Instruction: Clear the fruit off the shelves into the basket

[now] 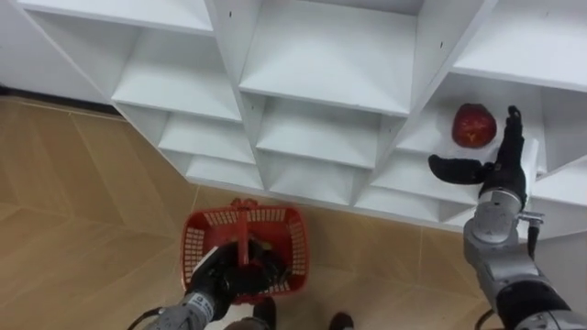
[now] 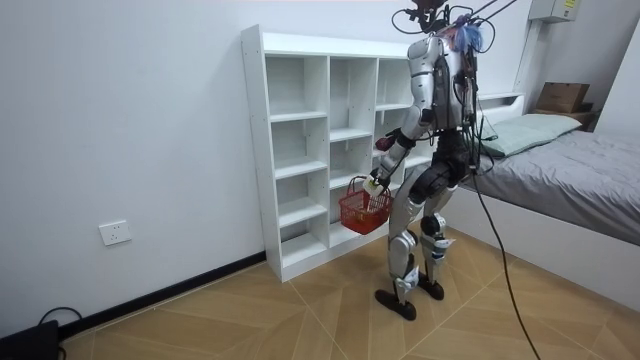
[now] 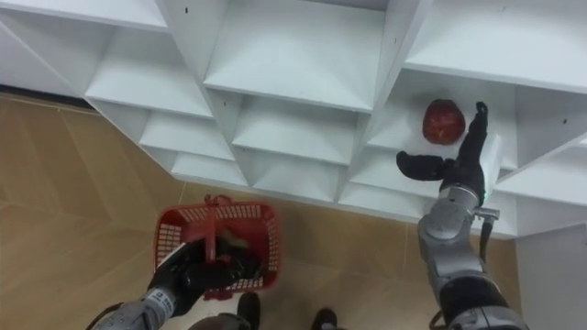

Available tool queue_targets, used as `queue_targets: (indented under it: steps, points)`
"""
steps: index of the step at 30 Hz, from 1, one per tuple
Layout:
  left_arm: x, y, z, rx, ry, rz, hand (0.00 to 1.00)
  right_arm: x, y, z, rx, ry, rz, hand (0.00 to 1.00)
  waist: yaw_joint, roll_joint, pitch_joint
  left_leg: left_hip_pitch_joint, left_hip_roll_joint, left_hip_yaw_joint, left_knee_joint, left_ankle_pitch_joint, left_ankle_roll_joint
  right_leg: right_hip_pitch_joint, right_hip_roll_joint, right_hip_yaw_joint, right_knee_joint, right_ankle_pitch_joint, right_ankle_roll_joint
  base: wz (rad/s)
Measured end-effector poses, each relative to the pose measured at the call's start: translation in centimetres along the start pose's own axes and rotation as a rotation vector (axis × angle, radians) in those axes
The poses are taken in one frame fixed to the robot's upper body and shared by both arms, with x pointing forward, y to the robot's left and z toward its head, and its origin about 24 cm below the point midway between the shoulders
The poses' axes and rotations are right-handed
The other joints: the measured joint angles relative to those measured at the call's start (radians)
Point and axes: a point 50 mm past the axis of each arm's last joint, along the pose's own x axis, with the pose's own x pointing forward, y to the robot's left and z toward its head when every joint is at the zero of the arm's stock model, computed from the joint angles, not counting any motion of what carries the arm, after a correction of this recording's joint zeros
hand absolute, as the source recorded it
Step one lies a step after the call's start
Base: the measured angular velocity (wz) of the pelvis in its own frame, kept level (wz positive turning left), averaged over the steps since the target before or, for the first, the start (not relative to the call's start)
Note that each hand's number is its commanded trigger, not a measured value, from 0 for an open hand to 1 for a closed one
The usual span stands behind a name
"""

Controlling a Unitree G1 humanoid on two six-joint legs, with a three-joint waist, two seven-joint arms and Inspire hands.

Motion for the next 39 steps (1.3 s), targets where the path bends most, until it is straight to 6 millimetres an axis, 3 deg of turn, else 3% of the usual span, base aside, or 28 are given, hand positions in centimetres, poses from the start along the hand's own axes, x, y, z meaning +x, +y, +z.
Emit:
queue_targets:
  steps: [34,39]
  points:
    - [0.1,-0.2,-0.4,0.008,0.03,-0.01,1.0,1.6,0.4,3.8,0.012,-0.113,-0.027,0.0,-0.001,-0.008,0.0074,-0.007,-0.003,0.028,0.001,0.0,0.0,-0.035,-0.009,0.023,0.042,-0.016,-0.006,-0.01]
    - [0.3,-0.4,-0.2,0.003,0.026,-0.019,1.0,1.6,0.4,3.7,-0.019,-0.121,0.011,0.0,0.001,-0.019,0.0136,-0.007,-0.003,0.029,0.0,0.0,0.0,-0.04,-0.009,0.028,0.046,-0.017,-0.006,-0.01]
